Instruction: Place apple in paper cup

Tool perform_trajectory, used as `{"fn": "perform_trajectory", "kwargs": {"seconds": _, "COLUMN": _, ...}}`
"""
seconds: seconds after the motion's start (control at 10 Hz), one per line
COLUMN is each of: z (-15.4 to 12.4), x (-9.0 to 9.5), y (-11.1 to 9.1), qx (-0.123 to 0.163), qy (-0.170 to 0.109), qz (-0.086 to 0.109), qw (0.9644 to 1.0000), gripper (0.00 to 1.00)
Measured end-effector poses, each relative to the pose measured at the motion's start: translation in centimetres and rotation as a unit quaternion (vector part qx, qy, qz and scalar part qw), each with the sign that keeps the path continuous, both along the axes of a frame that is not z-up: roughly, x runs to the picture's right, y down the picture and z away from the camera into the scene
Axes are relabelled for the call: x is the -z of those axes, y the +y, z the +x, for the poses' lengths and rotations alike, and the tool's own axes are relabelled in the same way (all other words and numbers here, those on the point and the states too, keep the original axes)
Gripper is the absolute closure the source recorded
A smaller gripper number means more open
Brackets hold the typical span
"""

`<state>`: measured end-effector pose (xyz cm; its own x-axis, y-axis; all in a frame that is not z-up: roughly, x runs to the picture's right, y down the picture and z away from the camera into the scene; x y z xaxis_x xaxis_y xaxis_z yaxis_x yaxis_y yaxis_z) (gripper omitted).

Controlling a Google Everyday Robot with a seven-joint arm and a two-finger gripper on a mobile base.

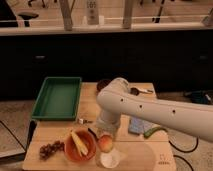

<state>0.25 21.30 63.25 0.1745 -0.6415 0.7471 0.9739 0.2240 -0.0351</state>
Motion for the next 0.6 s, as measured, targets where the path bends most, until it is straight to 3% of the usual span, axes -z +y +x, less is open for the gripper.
{"fn": "perform_trajectory", "kwargs": {"seconds": 0.1, "z": 0.0, "x": -0.1, "y": 0.2, "qx": 0.001, "qy": -0.002, "qz": -0.002, "qw": 1.0000, "gripper": 0.21}}
{"fn": "perform_trajectory", "kwargs": {"seconds": 0.6, "z": 1.2, "x": -0.6, "y": 0.6, "qx": -0.010, "qy": -0.012, "qz": -0.007, "qw": 0.9999, "gripper": 0.20}}
